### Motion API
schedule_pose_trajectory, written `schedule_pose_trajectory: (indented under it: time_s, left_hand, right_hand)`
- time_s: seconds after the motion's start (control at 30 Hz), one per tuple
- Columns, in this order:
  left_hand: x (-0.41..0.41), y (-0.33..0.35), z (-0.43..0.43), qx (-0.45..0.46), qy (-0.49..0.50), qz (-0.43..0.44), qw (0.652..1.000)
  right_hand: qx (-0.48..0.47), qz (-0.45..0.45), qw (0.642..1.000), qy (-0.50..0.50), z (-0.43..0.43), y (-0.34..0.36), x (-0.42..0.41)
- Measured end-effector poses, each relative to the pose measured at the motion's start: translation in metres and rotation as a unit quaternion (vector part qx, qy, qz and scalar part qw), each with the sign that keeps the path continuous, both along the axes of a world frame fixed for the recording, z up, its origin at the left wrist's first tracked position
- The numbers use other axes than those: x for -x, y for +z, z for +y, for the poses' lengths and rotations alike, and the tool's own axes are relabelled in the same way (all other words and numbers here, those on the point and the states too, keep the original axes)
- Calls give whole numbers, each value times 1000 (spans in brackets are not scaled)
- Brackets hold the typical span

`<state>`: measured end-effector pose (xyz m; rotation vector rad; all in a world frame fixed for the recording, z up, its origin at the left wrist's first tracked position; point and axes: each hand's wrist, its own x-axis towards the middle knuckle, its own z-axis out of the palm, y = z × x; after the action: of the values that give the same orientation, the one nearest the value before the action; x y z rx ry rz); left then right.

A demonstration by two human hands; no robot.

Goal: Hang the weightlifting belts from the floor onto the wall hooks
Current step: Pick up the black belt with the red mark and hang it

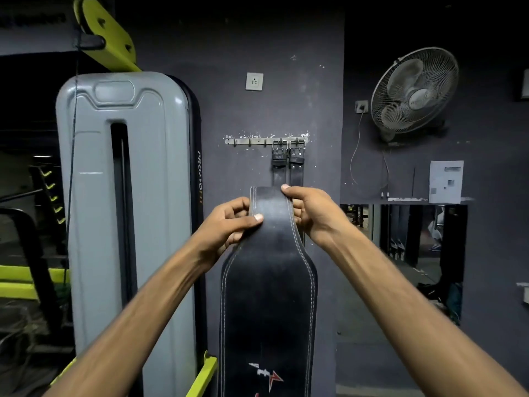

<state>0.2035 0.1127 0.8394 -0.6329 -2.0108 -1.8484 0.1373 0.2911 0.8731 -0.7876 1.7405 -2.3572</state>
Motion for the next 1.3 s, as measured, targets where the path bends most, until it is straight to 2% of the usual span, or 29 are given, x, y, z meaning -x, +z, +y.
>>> schedule_pose_trajectory:
  time_s: [0.2,0.3,0.37,0.47,0.6,0.83,0.97,1.13,1.3]
  left_hand:
    - [32,30,5,-22,73,-91,993]
    - [51,35,20,-27,119,-84,989]
    - [64,31,28,-17,140,-48,989]
    - [75,19,36,24,186,28,982]
    - [81,-9,48,81,204,82,972]
    - [111,-54,49,146,221,87,960]
    - [142,-58,33,174,242,75,952]
    - [205,-34,2,153,295,120,935]
    - [291,-29,-37,116,329,124,929]
  right_hand:
    - [7,110,993,-27,2,-40,12]
    - [1,171,985,-33,11,-55,23]
    - [-6,187,982,-10,20,-60,33]
    - [-23,141,990,17,34,-56,52]
    - [-33,109,994,-5,45,-29,83]
    - [-59,147,985,-64,29,-10,126]
    - [-13,151,986,-70,8,-24,156]
    - [43,78,995,-34,-29,-40,202]
    - [80,63,994,-39,-72,-40,268]
